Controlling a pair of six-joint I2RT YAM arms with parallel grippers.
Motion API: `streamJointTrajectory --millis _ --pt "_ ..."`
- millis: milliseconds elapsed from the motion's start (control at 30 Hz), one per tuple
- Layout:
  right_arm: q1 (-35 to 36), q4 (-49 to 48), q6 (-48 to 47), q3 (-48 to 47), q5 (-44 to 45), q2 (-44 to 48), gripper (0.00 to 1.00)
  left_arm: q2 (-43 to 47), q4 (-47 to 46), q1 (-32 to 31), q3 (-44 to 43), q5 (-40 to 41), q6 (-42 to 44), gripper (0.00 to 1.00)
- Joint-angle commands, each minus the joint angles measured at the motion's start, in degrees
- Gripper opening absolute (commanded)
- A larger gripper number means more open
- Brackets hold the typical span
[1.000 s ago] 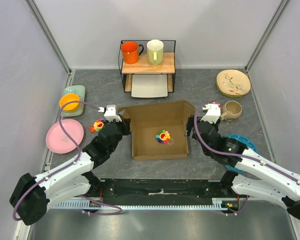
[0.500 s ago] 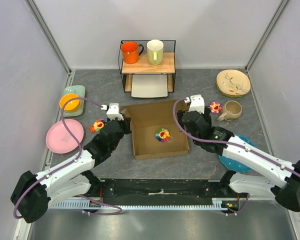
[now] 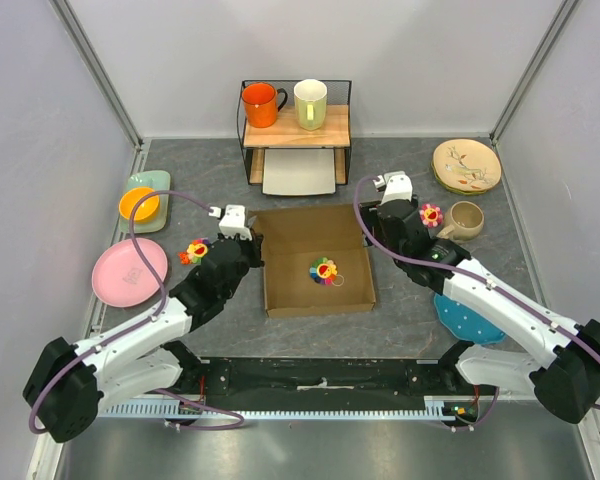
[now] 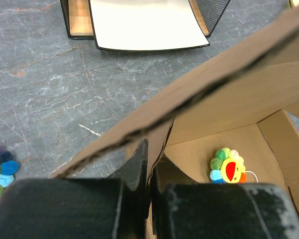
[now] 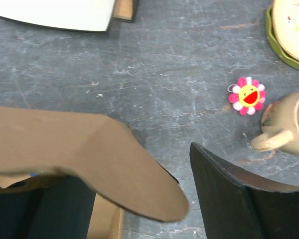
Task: Fold the paper box
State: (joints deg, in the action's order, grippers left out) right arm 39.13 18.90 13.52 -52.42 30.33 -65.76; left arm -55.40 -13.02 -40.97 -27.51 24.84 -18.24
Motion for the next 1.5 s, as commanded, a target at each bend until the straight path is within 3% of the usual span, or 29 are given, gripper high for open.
streamJointTrajectory --millis 0,67,200,267,400,567,667,833,1167,1267,1467 --pt "-0.1 -4.9 -1.5 -1.5 -5.2 0.4 0.72 -1.6 -3.5 0.0 -2.6 -0.6 3.3 0.02" --pt "-0.1 -4.8 -1.4 -1.7 -5.9 -0.1 0.66 -1.8 -3.7 -0.1 -2.8 -0.5 3.7 0.02" --pt "-0.1 -4.6 0.2 -1.5 -7.2 0.1 0.42 -2.9 -4.5 -0.1 -3.1 -0.6 3.9 0.02" --pt "0.0 -3.8 2.1 -1.3 -7.2 0.0 0.38 -3.1 -4.6 -0.1 -3.1 -0.7 3.7 0.02" --pt "-0.1 -1.2 7.1 -1.4 -6.8 -0.5 0.21 -3.6 -4.9 -0.1 -2.9 -0.7 2.9 0.02" --pt "-0.1 0.0 11.8 -0.8 -7.5 -0.8 0.08 -3.7 -5.5 0.0 -2.6 -0.8 2.1 0.02" --pt "0.1 0.1 12.9 -0.2 -7.6 -0.4 0.01 -3.2 -4.6 -0.1 -3.1 -0.2 2.1 0.1" --pt "0.2 1.0 14.1 0.0 -5.8 0.1 0.0 -1.6 -1.0 -0.1 -5.3 1.0 2.8 0.29" --pt "1.9 1.1 12.7 -1.0 -3.7 -0.2 0.0 3.1 7.1 -0.1 -11.3 1.5 5.7 0.51" --pt "2.5 1.1 12.3 -1.5 -2.9 -0.8 0.0 2.9 7.8 0.0 -12.3 1.3 6.6 0.52" --pt "3.8 1.2 12.7 -2.7 -1.5 -1.5 0.0 -1.5 12.5 0.0 -15.8 -2.0 5.0 0.32"
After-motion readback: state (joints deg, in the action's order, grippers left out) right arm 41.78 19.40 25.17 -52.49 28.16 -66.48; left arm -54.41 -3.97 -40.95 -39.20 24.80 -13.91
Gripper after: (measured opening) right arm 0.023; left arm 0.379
